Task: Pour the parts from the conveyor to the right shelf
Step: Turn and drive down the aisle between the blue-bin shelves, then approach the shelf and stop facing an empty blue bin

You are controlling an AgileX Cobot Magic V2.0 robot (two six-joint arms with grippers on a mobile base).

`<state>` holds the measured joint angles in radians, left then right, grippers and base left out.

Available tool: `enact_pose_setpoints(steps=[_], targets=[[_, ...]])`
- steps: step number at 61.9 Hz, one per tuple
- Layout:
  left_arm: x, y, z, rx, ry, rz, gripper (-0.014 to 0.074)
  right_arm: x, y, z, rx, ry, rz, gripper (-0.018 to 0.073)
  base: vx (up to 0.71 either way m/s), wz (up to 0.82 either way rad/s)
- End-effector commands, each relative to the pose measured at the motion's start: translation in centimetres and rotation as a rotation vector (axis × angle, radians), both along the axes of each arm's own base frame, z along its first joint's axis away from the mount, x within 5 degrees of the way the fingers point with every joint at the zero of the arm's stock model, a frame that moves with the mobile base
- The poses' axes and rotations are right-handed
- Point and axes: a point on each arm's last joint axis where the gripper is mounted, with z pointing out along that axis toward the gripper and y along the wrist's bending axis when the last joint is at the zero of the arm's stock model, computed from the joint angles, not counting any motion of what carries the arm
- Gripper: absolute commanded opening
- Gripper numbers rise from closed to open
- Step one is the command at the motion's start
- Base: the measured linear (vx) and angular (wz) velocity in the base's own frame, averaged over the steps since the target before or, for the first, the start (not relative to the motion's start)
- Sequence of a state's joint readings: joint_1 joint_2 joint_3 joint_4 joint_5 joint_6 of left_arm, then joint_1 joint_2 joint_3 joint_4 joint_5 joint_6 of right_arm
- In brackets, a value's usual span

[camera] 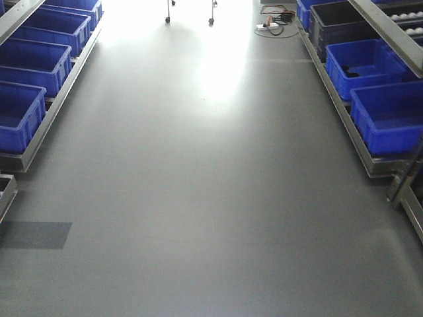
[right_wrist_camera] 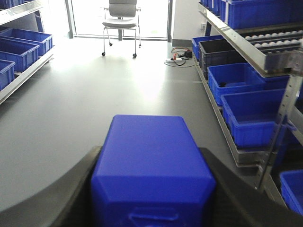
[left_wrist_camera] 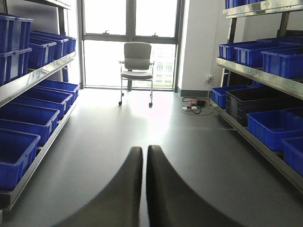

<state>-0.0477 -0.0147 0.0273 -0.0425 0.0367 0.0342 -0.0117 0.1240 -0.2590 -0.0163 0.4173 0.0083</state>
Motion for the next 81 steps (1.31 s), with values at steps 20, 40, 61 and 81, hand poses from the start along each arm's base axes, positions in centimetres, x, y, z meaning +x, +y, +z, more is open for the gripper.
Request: enact_pose_setpoints(steps=[20,40,61,81], targets=[[0.01,-0.01,-0.29,-0.014,-0.056,-0.005,-0.0006,0.16,-0.02,1.61,-0.013,-0.094,-0.002,-0.0005,0.52,0.12],[0.01,-0.01,-0.29,-0.014,-0.056,-0.005,-0.0006,0.16,-0.02,1.61,-0.013,-0.094,-0.002,-0.0005,0.43,0.46],[0.01,-0.01,-0.29,-0.014,-0.056,-0.005,-0.0006,0.16,-0.01,1.61,-0.013,-0.094,-0.001,-0.0005,0.3,1.02],[0.01,-0.01,-0.29,-0.014,-0.056,-0.005,-0.0006,0.16,-0.01,1.61,-0.013,-0.094,-0.001,-0.0005,0.22,0.9]])
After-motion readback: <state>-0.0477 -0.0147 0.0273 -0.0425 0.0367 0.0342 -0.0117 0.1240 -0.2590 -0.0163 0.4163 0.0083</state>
